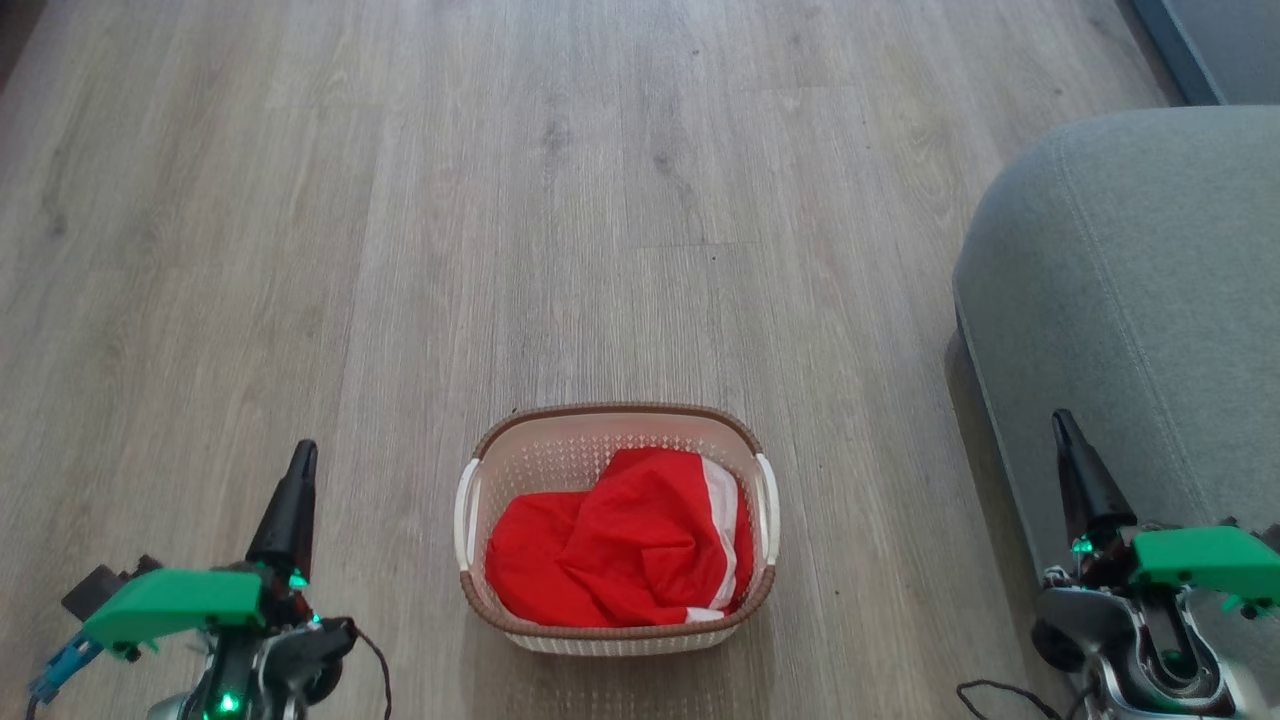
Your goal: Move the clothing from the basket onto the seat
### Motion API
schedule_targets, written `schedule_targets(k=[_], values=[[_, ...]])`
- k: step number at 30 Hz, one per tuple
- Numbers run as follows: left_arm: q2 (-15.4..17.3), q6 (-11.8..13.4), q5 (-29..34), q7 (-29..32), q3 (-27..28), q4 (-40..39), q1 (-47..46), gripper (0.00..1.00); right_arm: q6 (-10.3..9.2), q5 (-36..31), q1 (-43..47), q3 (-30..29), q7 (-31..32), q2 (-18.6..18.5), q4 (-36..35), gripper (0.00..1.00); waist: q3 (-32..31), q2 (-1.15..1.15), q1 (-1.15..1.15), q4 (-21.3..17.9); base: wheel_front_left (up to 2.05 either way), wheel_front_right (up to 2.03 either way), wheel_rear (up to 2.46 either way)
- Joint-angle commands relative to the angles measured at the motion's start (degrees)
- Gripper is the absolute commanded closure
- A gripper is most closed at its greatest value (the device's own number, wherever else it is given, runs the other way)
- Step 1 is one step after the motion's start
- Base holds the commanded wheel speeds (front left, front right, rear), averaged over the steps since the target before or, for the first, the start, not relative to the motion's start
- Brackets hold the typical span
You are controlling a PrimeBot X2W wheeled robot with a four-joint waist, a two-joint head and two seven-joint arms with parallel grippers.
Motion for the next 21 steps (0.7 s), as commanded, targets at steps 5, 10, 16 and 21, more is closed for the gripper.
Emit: schedule_targets(k=[5,10,16,21], values=[[0.49,-0.09,-0.40,0.41,1.94,-2.05,-1.59,1.00,0.01,0.35,-1.31,0.98,0.31,-0.31,-2.24,1.00,0.00,0.00,0.00,0.00,0.00,0.00,0.00],[0.49,-0.09,-0.40,0.41,1.94,-2.05,-1.59,1.00,0.01,0.35,-1.31,0.98,0.31,-0.31,-2.24,1.00,0.00,0.00,0.00,0.00,0.00,0.00,0.00],[0.49,-0.09,-0.40,0.41,1.94,-2.05,-1.59,1.00,0.01,0.35,-1.31,0.98,0.31,-0.31,-2.24,1.00,0.00,0.00,0.00,0.00,0.00,0.00,0.00],[0.49,-0.09,-0.40,0.41,1.94,-2.05,-1.59,1.00,0.01,0.35,-1.31,0.98,0.31,-0.31,-2.24,1.00,0.00,0.00,0.00,0.00,0.00,0.00,0.00]])
